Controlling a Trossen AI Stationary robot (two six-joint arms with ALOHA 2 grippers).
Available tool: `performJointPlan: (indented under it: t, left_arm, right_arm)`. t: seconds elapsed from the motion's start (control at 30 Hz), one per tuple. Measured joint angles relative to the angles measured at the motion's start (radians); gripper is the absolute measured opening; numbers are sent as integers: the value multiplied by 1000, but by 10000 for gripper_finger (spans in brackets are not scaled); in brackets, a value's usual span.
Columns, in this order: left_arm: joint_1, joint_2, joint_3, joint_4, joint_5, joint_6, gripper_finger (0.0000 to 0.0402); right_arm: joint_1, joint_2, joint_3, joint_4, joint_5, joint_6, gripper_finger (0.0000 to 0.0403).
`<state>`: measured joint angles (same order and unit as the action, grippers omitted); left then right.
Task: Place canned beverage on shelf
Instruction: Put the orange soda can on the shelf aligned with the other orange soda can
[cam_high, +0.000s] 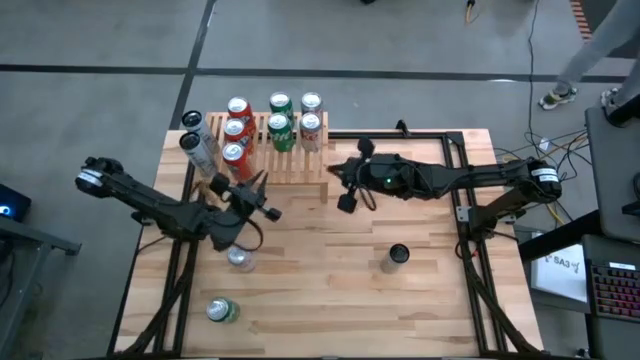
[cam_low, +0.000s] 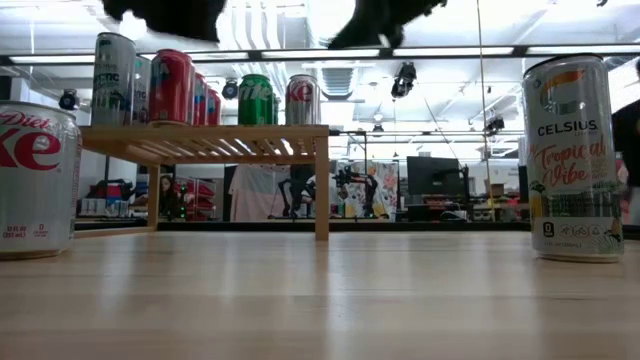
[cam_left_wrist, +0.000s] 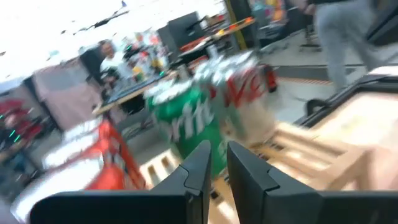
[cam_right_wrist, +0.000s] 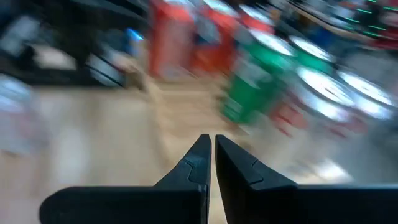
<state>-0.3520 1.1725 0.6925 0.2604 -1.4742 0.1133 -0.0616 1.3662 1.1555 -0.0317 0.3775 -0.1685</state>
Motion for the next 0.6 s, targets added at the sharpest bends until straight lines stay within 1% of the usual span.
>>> performJointPlan:
  t: [0.07, 0.1, 0.17, 0.23, 0.3, 0.4, 0.53, 0.6]
  left_arm:
    - [-43, -18, 44, -27, 0, 59, 36]
    - [-67, -32, 62, -57, -1, 72, 36]
    - [-116, -66, 89, -130, -2, 73, 36]
    - [-168, -113, 106, -223, -4, 30, 36]
    - [-223, -171, 116, -338, 2, -58, 36]
    - [-298, -256, 106, -510, 17, -234, 36]
    - [-376, -339, 49, -707, 42, -510, 36]
    - [-388, -360, 1, -748, 53, -633, 36]
  right_arm:
    - [0, 8, 3, 57, -98, 21, 12]
    - [1, 15, 3, 84, -127, 30, 12]
    - [2, 33, 3, 146, -151, 54, 12]
    - [6, 52, 3, 184, -150, 65, 12]
    - [11, 64, 3, 192, -149, 70, 12]
    - [13, 70, 3, 192, -150, 108, 12]
    - [14, 70, 3, 194, -140, 127, 12]
    - [18, 70, 3, 192, -140, 126, 12]
